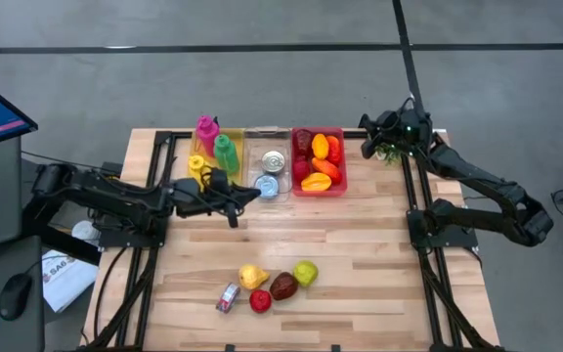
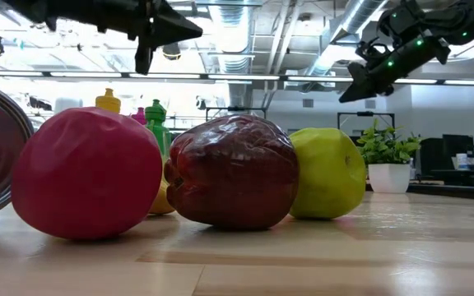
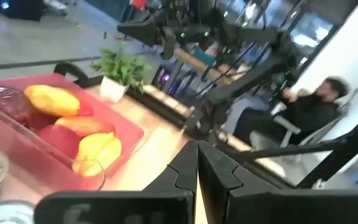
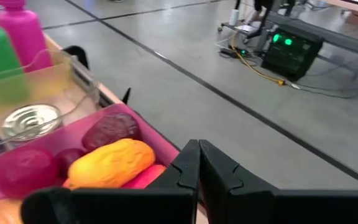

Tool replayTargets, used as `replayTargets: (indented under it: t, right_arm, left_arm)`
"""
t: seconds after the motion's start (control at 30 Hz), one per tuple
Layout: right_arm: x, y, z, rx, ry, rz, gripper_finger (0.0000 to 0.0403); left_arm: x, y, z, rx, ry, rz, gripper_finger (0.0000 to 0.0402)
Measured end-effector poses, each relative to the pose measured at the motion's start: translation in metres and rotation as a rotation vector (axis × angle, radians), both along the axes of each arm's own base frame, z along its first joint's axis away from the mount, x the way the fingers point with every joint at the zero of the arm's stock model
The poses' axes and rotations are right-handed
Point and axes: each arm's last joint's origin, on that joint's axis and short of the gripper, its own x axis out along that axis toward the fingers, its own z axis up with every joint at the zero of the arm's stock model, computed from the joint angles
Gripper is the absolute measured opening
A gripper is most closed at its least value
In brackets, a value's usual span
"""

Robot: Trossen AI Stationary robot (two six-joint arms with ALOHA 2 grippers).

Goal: Pick & Place Food Item
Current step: Put the red tuna can into the transparent bin

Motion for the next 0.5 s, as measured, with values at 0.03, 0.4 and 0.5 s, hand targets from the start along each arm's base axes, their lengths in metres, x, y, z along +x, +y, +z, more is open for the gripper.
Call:
replayTargets:
  t: [0.03, 0.4, 0.5]
  right_arm:
    - [0.001, 0.001, 0.000, -0.003, 0.004, 0.011, 0.0003]
    - [0.011, 0.010, 0.000, -0.008, 0.012, 0.077, 0.0003]
    - [0.012, 0.011, 0.000, -0.007, 0.012, 0.082, 0.0003]
  left_arm:
    - [0.002, -0.002, 0.004, 0.003, 0.022, 0.008, 0.0000]
    - [0.035, -0.017, 0.033, 0.010, 0.133, 0.021, 0.0000]
    - [0.041, -0.023, 0.034, -0.015, 0.200, 0.056, 0.0000]
